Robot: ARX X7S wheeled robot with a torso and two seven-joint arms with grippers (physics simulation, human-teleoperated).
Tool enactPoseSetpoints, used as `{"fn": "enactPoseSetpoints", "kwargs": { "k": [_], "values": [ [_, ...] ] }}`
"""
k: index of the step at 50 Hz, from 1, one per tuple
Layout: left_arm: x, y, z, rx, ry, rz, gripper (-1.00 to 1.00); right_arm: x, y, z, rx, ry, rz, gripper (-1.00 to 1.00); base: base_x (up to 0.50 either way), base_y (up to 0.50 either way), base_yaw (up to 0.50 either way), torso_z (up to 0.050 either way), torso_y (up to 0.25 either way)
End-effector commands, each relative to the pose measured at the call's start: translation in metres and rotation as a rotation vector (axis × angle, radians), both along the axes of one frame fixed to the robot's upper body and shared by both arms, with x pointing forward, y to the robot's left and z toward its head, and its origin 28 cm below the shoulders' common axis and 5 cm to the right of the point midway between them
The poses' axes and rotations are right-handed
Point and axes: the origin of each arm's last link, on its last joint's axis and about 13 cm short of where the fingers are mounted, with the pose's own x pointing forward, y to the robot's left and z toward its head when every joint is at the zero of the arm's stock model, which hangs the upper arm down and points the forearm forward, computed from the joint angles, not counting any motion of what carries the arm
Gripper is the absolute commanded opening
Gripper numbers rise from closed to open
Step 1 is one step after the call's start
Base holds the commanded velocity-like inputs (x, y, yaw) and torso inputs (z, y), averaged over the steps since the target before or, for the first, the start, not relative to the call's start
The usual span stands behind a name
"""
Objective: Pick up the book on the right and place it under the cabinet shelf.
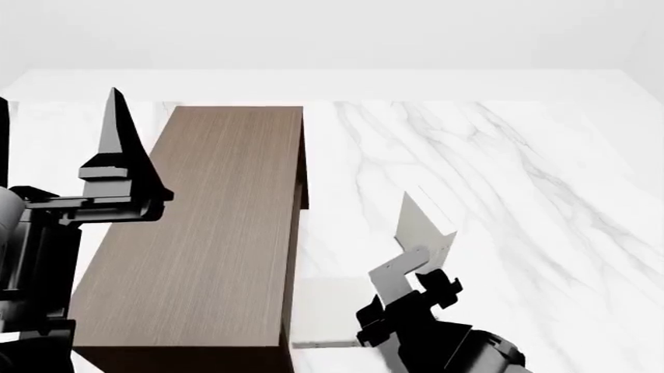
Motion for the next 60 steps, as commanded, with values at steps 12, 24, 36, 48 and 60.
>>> {"fn": "enactPoseSetpoints", "kwargs": {
  "k": [12, 24, 36, 48, 60],
  "values": [
    [0.000, 0.000, 0.000, -0.001, 0.000, 0.001, 1.00, -0.017, 0.016, -0.008, 0.155, 0.162, 0.092, 1.00, 0.00, 0.00, 0.00, 0.000, -0.003],
    [0.000, 0.000, 0.000, -0.002, 0.000, 0.000, 1.00, -0.013, 0.023, -0.004, 0.186, 0.148, 0.120, 1.00, 0.00, 0.00, 0.00, 0.000, -0.002],
    [0.001, 0.000, 0.000, -0.003, 0.001, -0.001, 1.00, -0.012, 0.031, -0.002, 0.190, 0.149, 0.155, 1.00, 0.00, 0.00, 0.00, 0.000, -0.002],
    [0.001, 0.001, 0.000, -0.003, 0.001, -0.002, 1.00, -0.008, 0.035, -0.004, 0.189, 0.149, 0.164, 1.00, 0.00, 0.00, 0.00, 0.000, -0.001],
    [0.001, 0.001, 0.000, -0.003, 0.002, 0.000, 1.00, -0.005, 0.043, -0.005, 0.195, 0.148, 0.187, 1.00, 0.00, 0.00, 0.00, 0.000, 0.000]
  ]
}}
